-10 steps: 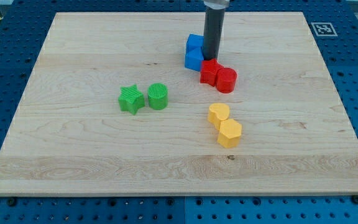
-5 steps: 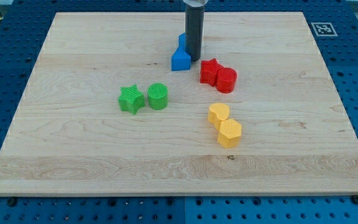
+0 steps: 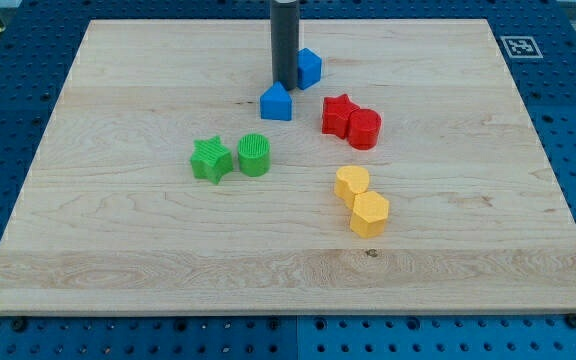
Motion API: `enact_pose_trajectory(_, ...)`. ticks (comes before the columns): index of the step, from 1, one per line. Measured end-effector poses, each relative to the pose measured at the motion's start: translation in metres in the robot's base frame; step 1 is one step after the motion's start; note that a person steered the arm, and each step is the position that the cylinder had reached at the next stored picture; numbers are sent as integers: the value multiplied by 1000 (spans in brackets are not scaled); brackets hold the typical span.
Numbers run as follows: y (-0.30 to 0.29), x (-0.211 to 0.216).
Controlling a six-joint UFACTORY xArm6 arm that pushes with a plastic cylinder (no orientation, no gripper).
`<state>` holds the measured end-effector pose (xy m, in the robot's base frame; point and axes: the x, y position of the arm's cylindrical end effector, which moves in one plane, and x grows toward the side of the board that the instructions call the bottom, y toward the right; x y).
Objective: Push the triangle into the green circle
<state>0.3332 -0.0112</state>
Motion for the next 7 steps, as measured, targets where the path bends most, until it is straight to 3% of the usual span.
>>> enact_pose_trajectory(7,-11,48)
